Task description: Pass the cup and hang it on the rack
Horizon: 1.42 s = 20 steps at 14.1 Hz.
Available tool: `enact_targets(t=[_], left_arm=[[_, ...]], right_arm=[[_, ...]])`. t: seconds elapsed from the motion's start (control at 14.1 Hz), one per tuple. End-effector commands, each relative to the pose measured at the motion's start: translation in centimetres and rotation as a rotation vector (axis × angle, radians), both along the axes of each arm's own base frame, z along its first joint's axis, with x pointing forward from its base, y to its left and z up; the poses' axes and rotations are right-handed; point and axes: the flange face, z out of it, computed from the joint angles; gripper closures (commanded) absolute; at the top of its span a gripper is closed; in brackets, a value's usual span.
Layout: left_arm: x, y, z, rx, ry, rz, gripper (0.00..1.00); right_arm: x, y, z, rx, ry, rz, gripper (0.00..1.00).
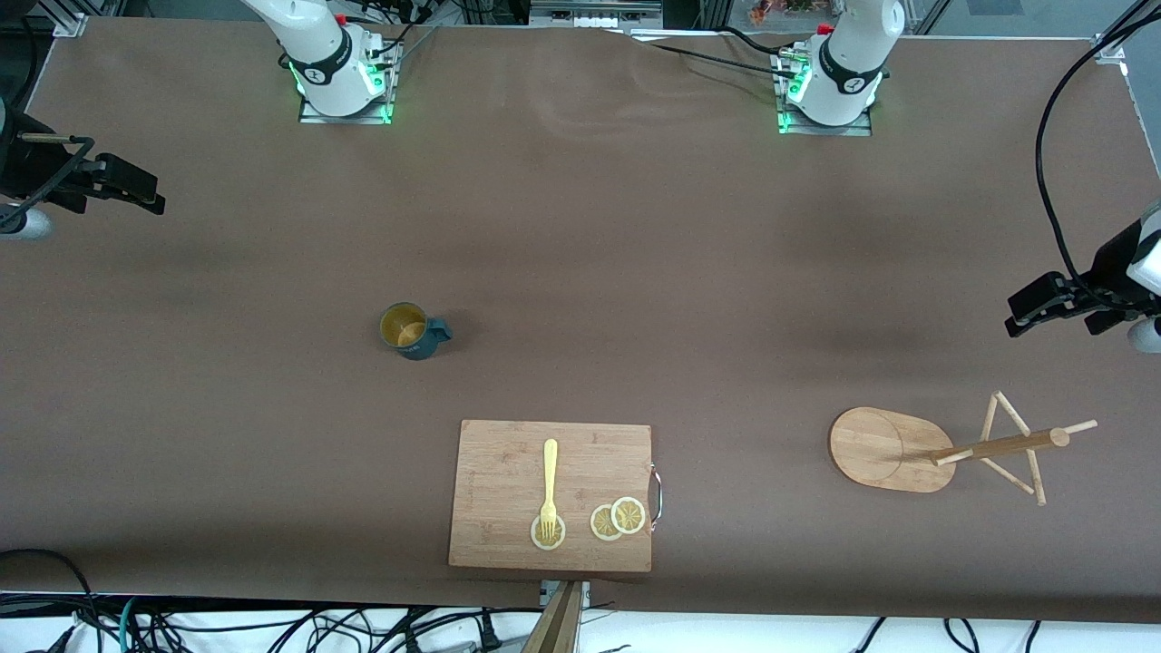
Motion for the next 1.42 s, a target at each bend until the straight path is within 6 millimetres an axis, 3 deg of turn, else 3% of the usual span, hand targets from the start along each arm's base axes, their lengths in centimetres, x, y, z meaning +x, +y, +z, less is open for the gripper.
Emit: enact_targets(t=[0.0, 0.43, 0.92, 1.35], left_arm=[[-1.0, -0.4, 1.5, -0.006, 0.016, -0.007, 0.0], [-2.3, -0.5, 2.5, -0.001, 0.058, -0.006, 0.0], [-5.7, -0.2, 4.2, 0.012, 0.173, 0.012, 0.0], [-5.8, 0.4, 4.2, 0.01, 0.179, 0.022, 0.0]], right_arm=[[-0.4, 0.1, 0.4, -0.013, -0.006, -0.004, 0.01], [-0.3, 0.0, 0.6, -0.017, -0.018, -0.012, 0.01], [-0.3, 0.0, 0.6, -0.017, -0.015, -0.012, 0.01], [-0.3, -0.1, 0.6, -0.014, -0.015, -0.014, 0.01]])
